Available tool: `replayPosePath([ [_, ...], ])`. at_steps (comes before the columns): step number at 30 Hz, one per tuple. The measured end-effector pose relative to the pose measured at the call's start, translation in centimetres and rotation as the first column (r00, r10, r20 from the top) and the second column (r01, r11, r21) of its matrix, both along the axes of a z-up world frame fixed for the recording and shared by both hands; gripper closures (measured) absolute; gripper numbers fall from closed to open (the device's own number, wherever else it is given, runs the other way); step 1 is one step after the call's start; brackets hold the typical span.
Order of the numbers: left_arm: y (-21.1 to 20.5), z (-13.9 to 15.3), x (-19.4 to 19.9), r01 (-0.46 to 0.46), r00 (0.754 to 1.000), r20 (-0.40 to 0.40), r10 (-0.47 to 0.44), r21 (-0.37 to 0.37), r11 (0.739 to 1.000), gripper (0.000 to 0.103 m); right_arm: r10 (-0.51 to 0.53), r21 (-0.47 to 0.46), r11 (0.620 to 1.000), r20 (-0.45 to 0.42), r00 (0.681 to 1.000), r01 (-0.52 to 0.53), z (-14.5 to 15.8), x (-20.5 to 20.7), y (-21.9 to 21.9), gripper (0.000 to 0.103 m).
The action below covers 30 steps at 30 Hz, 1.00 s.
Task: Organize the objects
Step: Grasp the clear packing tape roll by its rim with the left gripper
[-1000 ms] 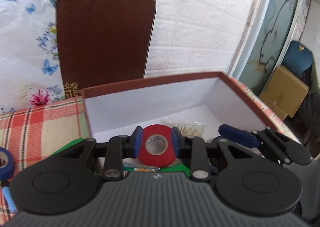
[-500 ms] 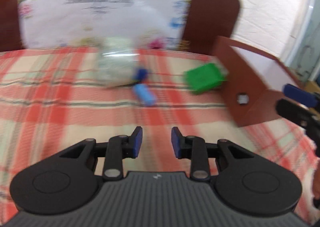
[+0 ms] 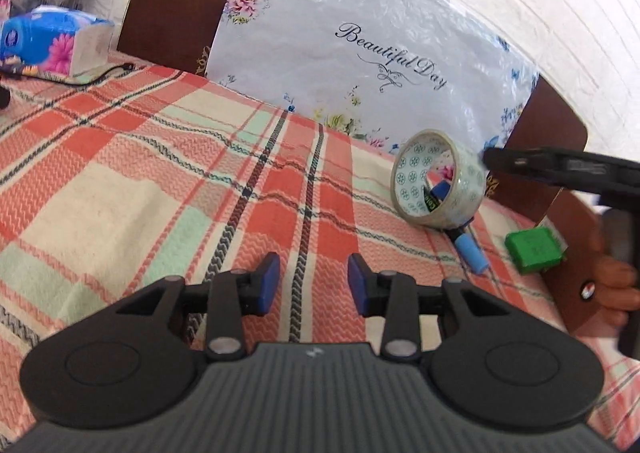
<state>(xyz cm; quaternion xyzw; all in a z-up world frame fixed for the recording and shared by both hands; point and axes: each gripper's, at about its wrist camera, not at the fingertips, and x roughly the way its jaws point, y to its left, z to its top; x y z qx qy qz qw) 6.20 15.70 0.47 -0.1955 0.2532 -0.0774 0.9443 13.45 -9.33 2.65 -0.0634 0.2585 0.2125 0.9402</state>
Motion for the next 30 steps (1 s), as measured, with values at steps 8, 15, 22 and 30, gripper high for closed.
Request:
replayPosePath([
  [8,6.1,0.1,-1.1,-0.171,0.983,0.024,0.184,-0.267,0.949,0.063,0.179,-0.082,0.980,-0.051,0.982,-0.183,-2.2,1.1,7.5,0.059],
  [15,4.7,3.8,1.8,-0.063,0.996,0.052,0.072,-0.158,0.985,0.063,0.251,-0.154,0.958,0.033,0.967,-0.243,-2.8,-2.3,8.9,0.046],
  [22,-0.9,4.0,9.0,0.077,0.996,-0.048,-0.079,-0.050,0.996,0.060,0.177,-0.164,0.971,-0.003,0.984,-0.175,-4.8,-0.3,6.5,0.021],
  [30,-2.8,1.9,12.1,0.062,0.980,-0.194,-0.054,0.036,0.997,0.078,0.166,-0.179,0.970,-0.024,0.986,-0.167,-7.7,3.3,9.0,0.012],
])
